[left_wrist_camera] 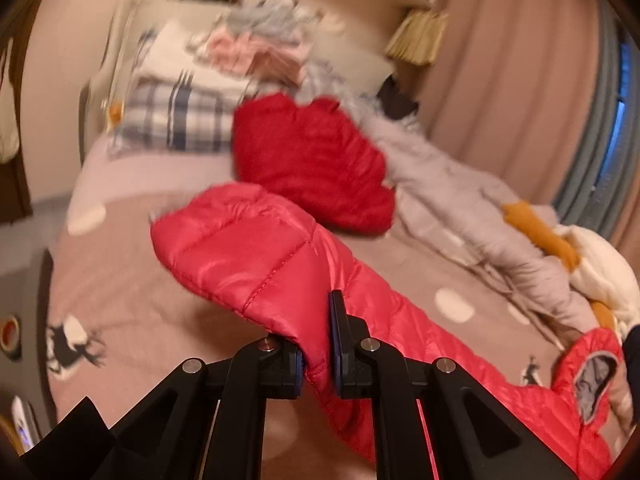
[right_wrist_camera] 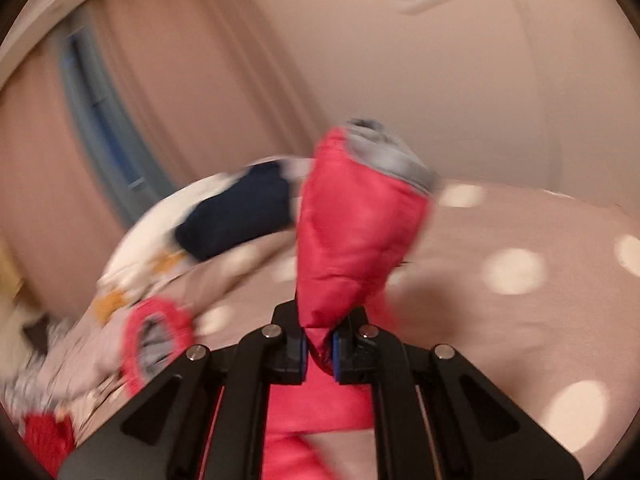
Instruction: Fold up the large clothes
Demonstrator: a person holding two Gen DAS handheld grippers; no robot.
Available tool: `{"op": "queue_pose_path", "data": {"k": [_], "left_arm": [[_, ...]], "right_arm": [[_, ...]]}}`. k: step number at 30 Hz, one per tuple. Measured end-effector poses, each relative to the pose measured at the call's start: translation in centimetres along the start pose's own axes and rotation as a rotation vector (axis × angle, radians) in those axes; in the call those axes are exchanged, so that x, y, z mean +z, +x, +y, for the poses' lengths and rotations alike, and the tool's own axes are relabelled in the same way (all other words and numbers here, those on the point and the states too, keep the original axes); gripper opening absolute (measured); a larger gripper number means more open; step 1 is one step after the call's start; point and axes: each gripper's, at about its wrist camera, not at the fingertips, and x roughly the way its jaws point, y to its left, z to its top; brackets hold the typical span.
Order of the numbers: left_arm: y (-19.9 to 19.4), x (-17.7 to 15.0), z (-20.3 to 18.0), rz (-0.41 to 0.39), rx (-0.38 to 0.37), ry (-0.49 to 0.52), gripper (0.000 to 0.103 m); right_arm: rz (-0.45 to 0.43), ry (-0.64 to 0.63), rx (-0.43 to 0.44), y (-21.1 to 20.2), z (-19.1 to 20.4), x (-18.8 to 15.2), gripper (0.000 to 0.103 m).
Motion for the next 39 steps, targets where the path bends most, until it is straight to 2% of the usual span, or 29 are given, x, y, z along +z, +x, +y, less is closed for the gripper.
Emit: {"op": "queue_pose_path", "data": {"k": [4,7,9,10,11,13,15,17,19,21,24,25,27,28,29,32,34,37,39], "left_arm": [[-0.6,-0.2,-1.0,-0.024,-0.001,0.015,0.010],[-0.2,-0.4,-1.4,-0.019,0.028,0.024,0.010],[-0.2,-0.5,-0.9,0.007,0.019,-0.011,0.010],[0.2,-0.5,-0.7,0.029,0.008,-0.025,0.010],[-0.1,-0.5,-0.6,0.034,0.001,-0.025,0.010],[-0.1,-0.5,-0.5,0.023,0.008,-0.001,0.010],[-0.2,-0.5,-0.4,0.021,0.016,0.010,0.010],[0.0,-0.4,0.2,0.038,-0.007,-0.011,0.010],[0.1,-0.4,0.7,0.048,-0.010,-0.025,0.010],[0.3,-0.3,1.0,0.061,-0.007,-0.025,0.010],[0.3,-0.4,0.8,0.065,-0.010,-0.020,0.010],[0.3,-0.4,0.6,0.060,-0.005,-0.013,0.010],[0.3,-0.4,0.3,0.053,0.002,0.003,0.010],[0.2,-0.4,-0.1,0.045,0.011,0.020,0.010],[0.1,-0.4,-0.3,0.040,0.017,0.034,0.010],[-0.3,-0.6,-1.0,0.016,0.033,0.063,0.010],[-0.7,-0.6,-1.4,0.013,0.032,0.053,0.010],[-1.9,-0.8,-2.5,0.007,0.004,0.060,0.010],[-2.7,-1.0,-3.5,-0.010,-0.003,0.089,0.010]], "right_arm": [[0.169,-0.155,0.179,2.5,10.5,-3.7,0.009],[0.297,-0.364,0.328,2.0,18.3,-9.3,0.009],[0.327,-0.456,0.376,1.4,20.8,-12.1,0.012],[0.333,-0.492,0.372,1.6,21.6,-13.1,0.018],[0.352,-0.527,0.366,1.6,22.1,-14.0,0.024],[0.388,-0.531,0.369,1.9,21.8,-14.4,0.059],[0.379,-0.494,0.367,1.4,20.2,-13.4,0.064],[0.324,-0.471,0.334,-0.5,18.5,-12.2,0.067],[0.259,-0.427,0.263,-1.1,16.6,-10.7,0.090],[0.199,-0.398,0.179,-0.7,14.1,-9.3,0.098],[0.196,-0.408,-0.059,4.3,10.5,-9.2,0.094],[0.232,-0.399,-0.101,5.9,9.3,-9.7,0.084],[0.425,-0.373,-0.156,10.5,6.2,-12.1,0.068],[0.460,-0.387,-0.164,11.5,5.2,-13.9,0.069],[0.424,-0.424,-0.166,11.3,5.0,-14.6,0.069],[0.418,-0.553,-0.237,9.6,7.0,-15.8,0.071],[0.415,-0.565,-0.250,9.0,7.0,-15.7,0.070],[0.423,-0.410,-0.181,7.2,6.0,-13.0,0.068],[0.346,-0.306,-0.164,4.7,4.9,-9.9,0.070]]}}
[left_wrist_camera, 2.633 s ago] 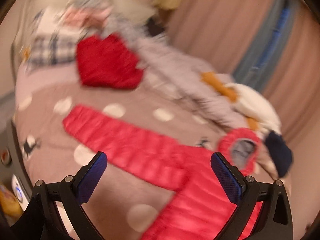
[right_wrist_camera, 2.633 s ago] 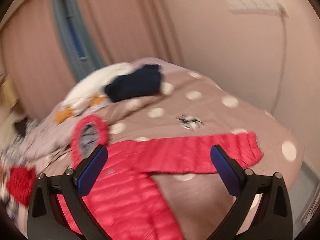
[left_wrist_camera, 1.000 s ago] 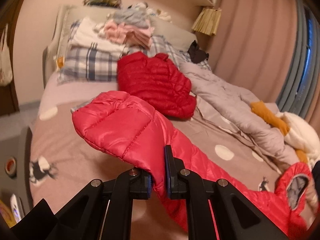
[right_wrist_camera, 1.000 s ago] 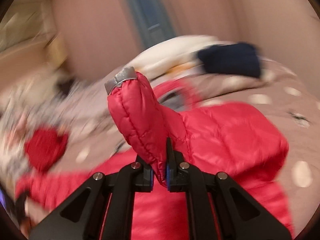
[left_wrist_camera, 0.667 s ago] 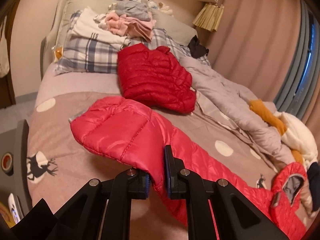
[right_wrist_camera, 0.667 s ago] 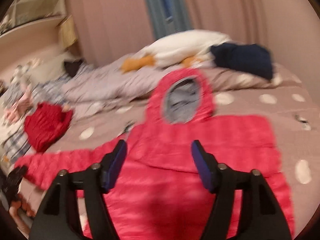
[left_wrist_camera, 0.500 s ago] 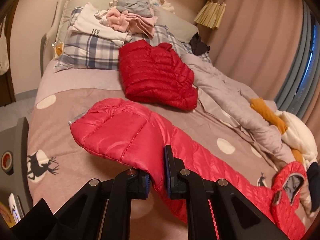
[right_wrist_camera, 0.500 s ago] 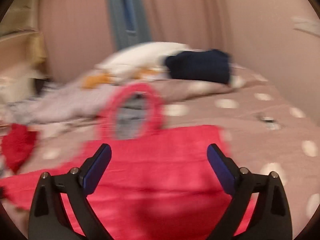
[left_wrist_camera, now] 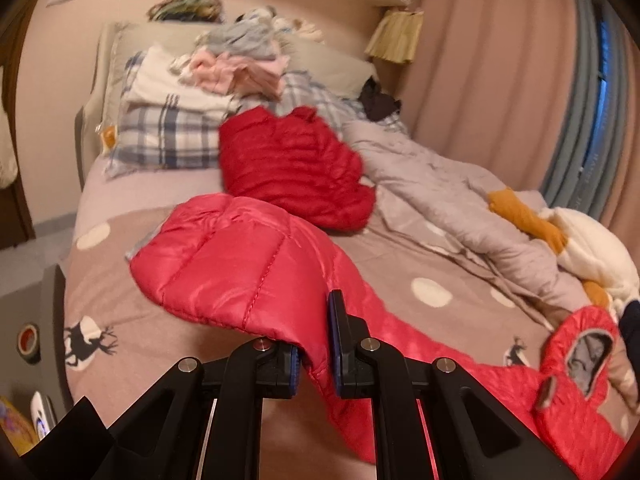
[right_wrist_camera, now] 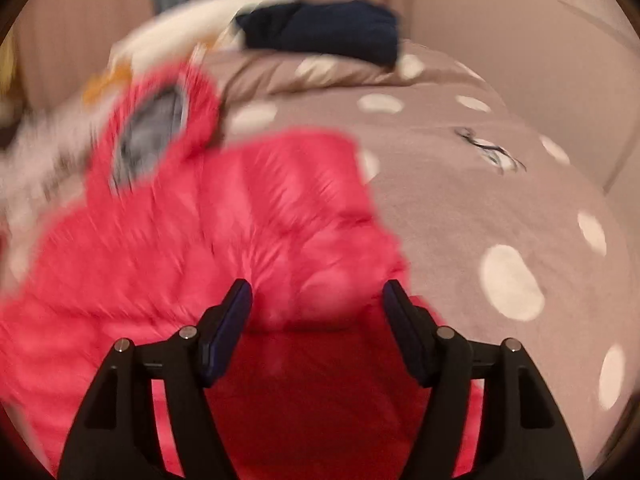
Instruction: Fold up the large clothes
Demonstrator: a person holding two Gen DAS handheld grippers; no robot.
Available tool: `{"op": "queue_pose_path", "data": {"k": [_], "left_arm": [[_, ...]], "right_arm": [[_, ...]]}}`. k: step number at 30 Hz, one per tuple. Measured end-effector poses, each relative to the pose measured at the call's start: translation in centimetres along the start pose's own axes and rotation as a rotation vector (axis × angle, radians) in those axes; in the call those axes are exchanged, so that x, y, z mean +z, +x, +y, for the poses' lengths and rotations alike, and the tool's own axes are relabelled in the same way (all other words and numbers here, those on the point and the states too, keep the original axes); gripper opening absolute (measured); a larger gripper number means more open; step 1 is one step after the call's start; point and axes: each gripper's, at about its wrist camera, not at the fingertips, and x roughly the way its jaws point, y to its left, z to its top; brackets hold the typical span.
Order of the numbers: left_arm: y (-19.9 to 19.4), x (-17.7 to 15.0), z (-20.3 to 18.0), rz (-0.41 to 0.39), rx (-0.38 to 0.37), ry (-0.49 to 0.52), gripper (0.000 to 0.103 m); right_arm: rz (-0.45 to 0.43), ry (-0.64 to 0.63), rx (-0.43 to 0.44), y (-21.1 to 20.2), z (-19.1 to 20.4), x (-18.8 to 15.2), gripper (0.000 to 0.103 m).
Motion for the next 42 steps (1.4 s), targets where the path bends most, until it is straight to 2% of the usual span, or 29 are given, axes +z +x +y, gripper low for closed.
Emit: {"op": "queue_pose_path", "data": {"k": [2,4,6,8,10,12,14,16,18,19,20,22,25,27,29,33,34,37,39,42], "left_arm": [[-1.2,-0.2,-1.6,-0.019,-0.013,0.049,0.010],[-2.6,-0.5,-3.4,-0.038,-0.042,0.092,0.010],[-4.2,-1.1,-5.7,-0.044,-0.119,0.144,0.010],[-5.7,-1.8,-7.9,-0.036,-0.190,0.206,0.010],[-7.6,-3.4,-11.0,-0.035,-0.292,0.299,0.010],[-9.3,-5.4,-13.7,-0.040,-0.387,0.379,0.010],[-9.9,-7.3,-16.3,-0.001,-0.420,0.419,0.010],[-9.8,-9.2,-18.7,0.075,-0.447,0.490,0.010],[-9.9,-10.7,-20.0,0.124,-0.500,0.531,0.018],[-10.0,-11.0,-20.3,0.136,-0.513,0.538,0.032],[-10.1,-11.3,-20.5,0.150,-0.523,0.546,0.057],[-10.3,-11.0,-20.3,0.180,-0.550,0.526,0.077],[-11.0,-9.8,-19.0,0.179,-0.618,0.443,0.079],[-11.1,-9.1,-18.4,0.173,-0.601,0.408,0.081],[-11.3,-8.6,-18.2,0.151,-0.553,0.364,0.082],[-10.6,-7.9,-17.4,0.087,-0.424,0.338,0.082],[-10.0,-7.8,-16.9,0.067,-0.371,0.333,0.083],[-8.6,-7.8,-15.5,0.043,-0.277,0.314,0.083],[-6.8,-7.6,-14.3,0.063,-0.215,0.295,0.083],[-5.2,-7.3,-12.4,0.101,-0.178,0.264,0.083]], "right_arm": [[-0.077,0.006,-0.040,-2.3,-1.3,1.1,0.073],[-0.145,0.012,-0.122,-4.2,-2.4,1.7,0.076],[-0.181,0.062,-0.170,-5.2,-3.7,1.8,0.076],[-0.164,0.119,-0.144,-5.2,-5.1,2.0,0.077],[-0.154,0.144,-0.115,-5.1,-5.6,2.4,0.077],[-0.177,0.152,-0.125,-5.7,-6.0,2.5,0.076],[-0.193,0.151,-0.148,-6.6,-6.0,2.5,0.076],[-0.191,0.157,-0.134,-6.9,-6.1,2.6,0.077],[-0.180,0.164,-0.101,-6.9,-6.2,2.6,0.076],[-0.177,0.165,-0.097,-7.0,-6.3,2.6,0.076],[-0.178,0.164,-0.100,-7.0,-6.2,2.6,0.076],[-0.175,0.158,-0.101,-6.9,-6.1,2.6,0.077],[-0.158,0.157,-0.073,-6.7,-5.8,2.6,0.077],[-0.155,0.156,-0.053,-6.7,-5.5,2.5,0.078],[-0.148,0.147,-0.033,-6.7,-5.0,2.4,0.080],[-0.134,0.134,0.036,-6.6,-3.5,2.1,0.086],[-0.130,0.130,0.072,-6.4,-2.9,2.0,0.089],[-0.110,0.099,0.150,-5.4,-0.7,2.2,0.092],[-0.074,0.074,0.253,-3.8,1.8,2.3,0.096],[0.018,-0.012,0.372,-0.5,6.4,2.3,0.097]]}}
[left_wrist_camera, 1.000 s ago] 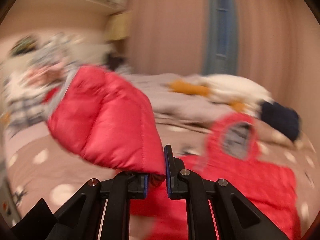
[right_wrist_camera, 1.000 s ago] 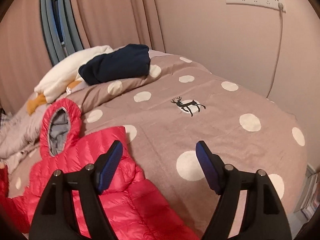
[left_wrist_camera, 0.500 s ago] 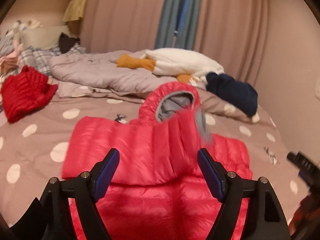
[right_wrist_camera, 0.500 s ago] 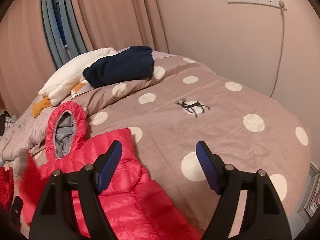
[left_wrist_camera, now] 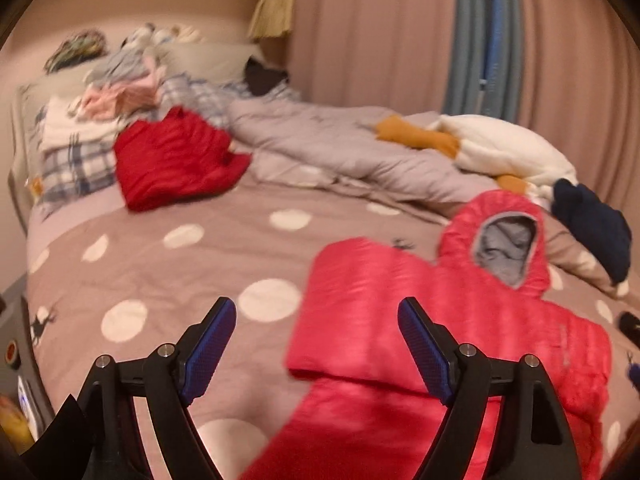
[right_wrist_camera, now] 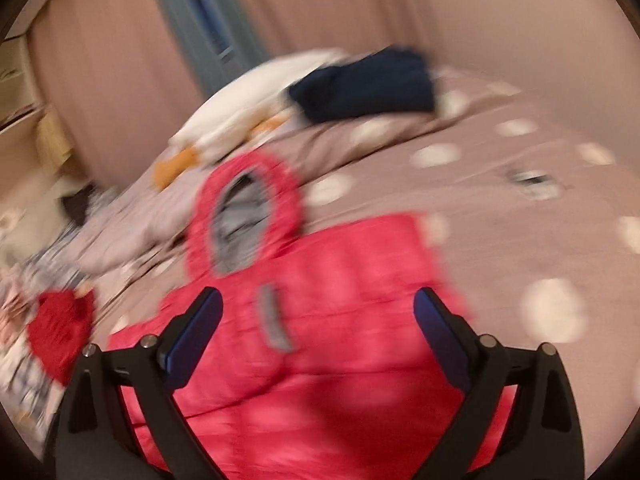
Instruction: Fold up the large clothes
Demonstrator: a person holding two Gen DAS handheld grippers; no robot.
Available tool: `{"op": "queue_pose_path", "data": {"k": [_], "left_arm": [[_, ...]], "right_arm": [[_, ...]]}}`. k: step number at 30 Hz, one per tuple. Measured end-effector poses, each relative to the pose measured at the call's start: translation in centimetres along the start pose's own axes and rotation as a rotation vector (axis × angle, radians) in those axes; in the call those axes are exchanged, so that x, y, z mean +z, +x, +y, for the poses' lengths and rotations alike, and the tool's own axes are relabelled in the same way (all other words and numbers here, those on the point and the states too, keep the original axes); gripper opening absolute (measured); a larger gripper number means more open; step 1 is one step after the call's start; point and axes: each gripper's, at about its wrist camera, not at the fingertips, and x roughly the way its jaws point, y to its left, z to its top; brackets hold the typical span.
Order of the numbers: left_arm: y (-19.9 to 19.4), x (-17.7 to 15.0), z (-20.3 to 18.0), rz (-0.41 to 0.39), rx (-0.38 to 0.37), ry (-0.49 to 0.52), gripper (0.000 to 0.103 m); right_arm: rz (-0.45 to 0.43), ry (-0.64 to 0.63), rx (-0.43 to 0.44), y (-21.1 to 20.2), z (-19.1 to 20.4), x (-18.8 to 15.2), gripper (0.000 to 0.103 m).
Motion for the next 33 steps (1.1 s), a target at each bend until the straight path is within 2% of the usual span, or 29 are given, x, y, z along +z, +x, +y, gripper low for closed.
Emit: {"op": "queue_pose_path", "data": {"k": [2,3,4,5,6,7,9,12,14,15,17,18,19,21,22,23,25,26,28,30,31,33], "left_arm": [[0.8,-0.1,1.6,-0.002,0.037,-0.055,0.083],[0.9,-0.1,2.2,0.010,0.045,-0.075,0.083],[1.4,0.0,2.9,0.033,0.037,-0.101,0.083],[1.9,0.0,3.5,0.053,0.011,-0.122,0.083],[2.0,0.0,3.8,0.063,-0.007,-0.131,0.083],[2.1,0.1,3.9,0.068,-0.010,-0.133,0.083],[2.3,0.0,4.3,0.064,0.009,-0.140,0.083],[2.0,0.0,4.6,0.054,0.003,-0.143,0.083],[1.9,0.1,4.6,0.047,-0.033,-0.146,0.083],[1.9,0.1,4.5,0.046,-0.050,-0.145,0.083],[2.2,0.2,4.0,0.051,-0.103,-0.127,0.083],[2.3,0.2,3.7,0.053,-0.126,-0.117,0.083],[2.5,0.1,3.4,0.054,-0.141,-0.102,0.083],[2.7,-0.1,2.3,0.054,-0.145,-0.045,0.083],[2.7,-0.1,1.6,0.053,-0.145,-0.016,0.083],[2.5,-0.1,1.3,0.050,-0.155,-0.005,0.083],[1.5,0.1,0.6,0.009,-0.222,-0.001,0.082],[0.8,0.1,0.4,-0.023,-0.254,0.000,0.076],[-0.4,0.3,-0.5,-0.082,-0.295,0.030,0.073],[-0.4,0.0,-1.8,-0.104,-0.294,0.096,0.072],[0.0,-0.4,-2.2,-0.100,-0.279,0.124,0.067],[1.7,-1.6,-3.2,-0.057,-0.216,0.178,0.064]], "right_arm": [[0.093,-0.112,-0.006,3.9,2.3,-1.4,0.096],[0.140,-0.163,-0.015,5.6,3.0,-2.4,0.087],[0.196,-0.199,-0.021,7.6,3.4,-3.6,0.057],[0.221,-0.195,-0.018,8.5,3.2,-4.2,0.049],[0.208,-0.165,-0.016,8.7,2.8,-4.3,0.043],[0.194,-0.147,-0.004,8.3,2.6,-4.0,0.023],[0.141,-0.100,0.009,6.4,1.7,-2.3,0.016],[0.015,-0.060,-0.060,2.7,-0.2,0.0,0.016],[-0.016,-0.037,-0.117,1.4,-2.1,0.8,0.016],[-0.018,-0.027,-0.144,1.2,-2.9,0.9,0.016],[-0.012,-0.006,-0.260,1.2,-5.0,0.7,0.016],[0.003,-0.005,-0.289,1.4,-5.6,0.5,0.020],[0.044,-0.011,-0.309,2.0,-6.2,0.3,0.031],[0.086,0.031,-0.300,2.3,-7.5,0.1,0.048],[0.067,0.085,-0.278,1.7,-7.9,-0.1,0.051],[0.053,0.104,-0.260,1.0,-8.1,0.0,0.051],[0.016,0.095,-0.239,-0.3,-7.3,0.1,0.051],[-0.017,0.072,-0.234,-1.1,-6.5,0.2,0.051],[-0.072,0.022,-0.227,-2.7,-4.9,0.2,0.053],[-0.093,-0.011,-0.213,-3.3,-3.8,0.2,0.056],[-0.092,-0.025,-0.205,-3.4,-3.6,0.0,0.056],[-0.066,-0.052,-0.198,-1.9,-3.5,-0.4,0.053]]}}
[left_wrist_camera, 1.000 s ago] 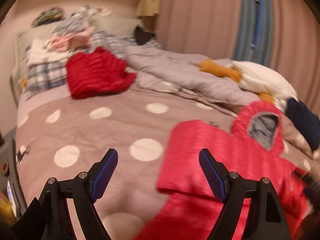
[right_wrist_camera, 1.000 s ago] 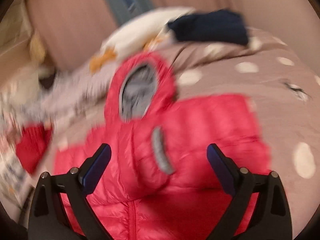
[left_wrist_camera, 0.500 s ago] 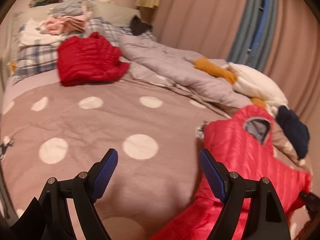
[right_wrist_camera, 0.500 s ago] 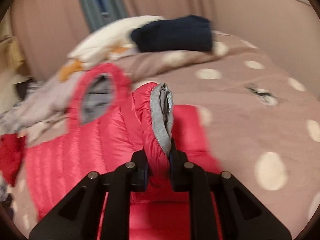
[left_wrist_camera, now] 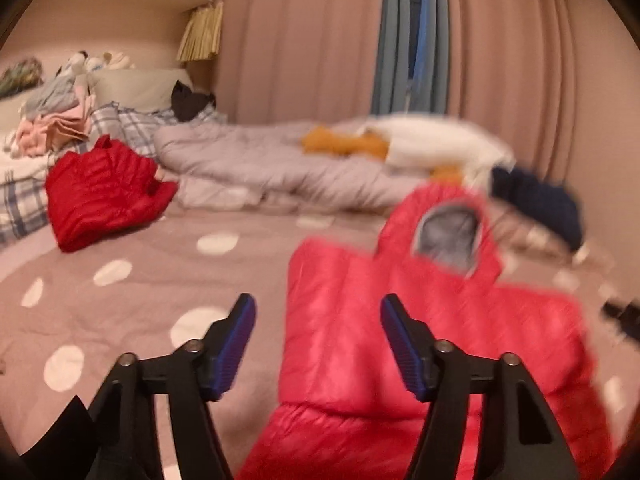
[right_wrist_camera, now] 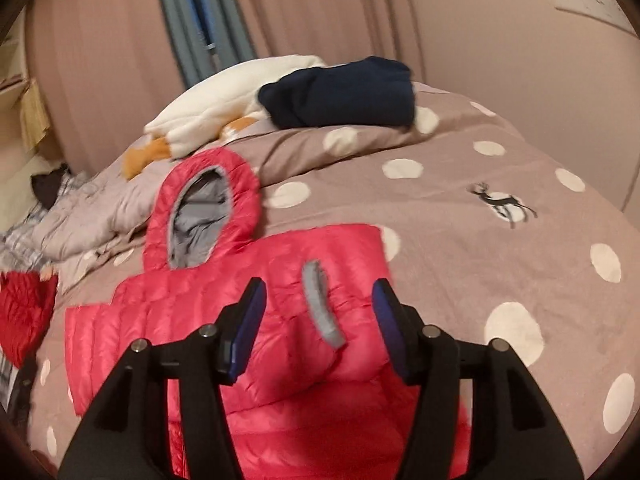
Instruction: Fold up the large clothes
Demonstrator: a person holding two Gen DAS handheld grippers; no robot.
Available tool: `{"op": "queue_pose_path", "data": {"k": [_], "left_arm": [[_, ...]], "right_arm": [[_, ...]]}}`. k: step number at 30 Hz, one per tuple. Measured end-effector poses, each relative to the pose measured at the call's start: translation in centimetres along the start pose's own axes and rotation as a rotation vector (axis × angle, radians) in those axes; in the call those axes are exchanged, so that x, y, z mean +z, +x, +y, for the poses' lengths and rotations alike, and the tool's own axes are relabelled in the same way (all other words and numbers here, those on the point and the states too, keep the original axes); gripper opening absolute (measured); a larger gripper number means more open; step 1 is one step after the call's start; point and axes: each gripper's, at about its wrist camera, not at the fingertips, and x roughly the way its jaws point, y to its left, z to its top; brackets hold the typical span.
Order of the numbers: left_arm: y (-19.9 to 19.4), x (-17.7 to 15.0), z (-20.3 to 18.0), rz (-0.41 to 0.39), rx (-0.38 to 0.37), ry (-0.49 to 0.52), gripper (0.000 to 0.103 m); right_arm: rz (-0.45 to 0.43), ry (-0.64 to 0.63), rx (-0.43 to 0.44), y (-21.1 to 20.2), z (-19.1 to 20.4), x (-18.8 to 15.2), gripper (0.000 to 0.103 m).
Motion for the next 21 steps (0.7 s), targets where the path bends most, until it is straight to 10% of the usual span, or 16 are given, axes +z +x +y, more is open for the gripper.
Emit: {"op": "queue_pose_path", "data": {"k": [4,7,21], "left_arm": [[5.8,-3.0,0.1,0.253,-0.035,-0.011,0.064],[8.4,-4.6,1.0,0.357,-0.122,-0.104,0.067],[7.7,-4.7,1.1,0.322,-0.086,-0.095,0.072]], "right_arm": [[0.171,-0.024,-0.073,6.1,-0.6,-3.1,0.049],[0.140,-0.031,-0.053,7.6,-0.9,-4.5,0.056],[0.108,-0.090,-0.107,8.1,0.1,-4.8,0.061]]}}
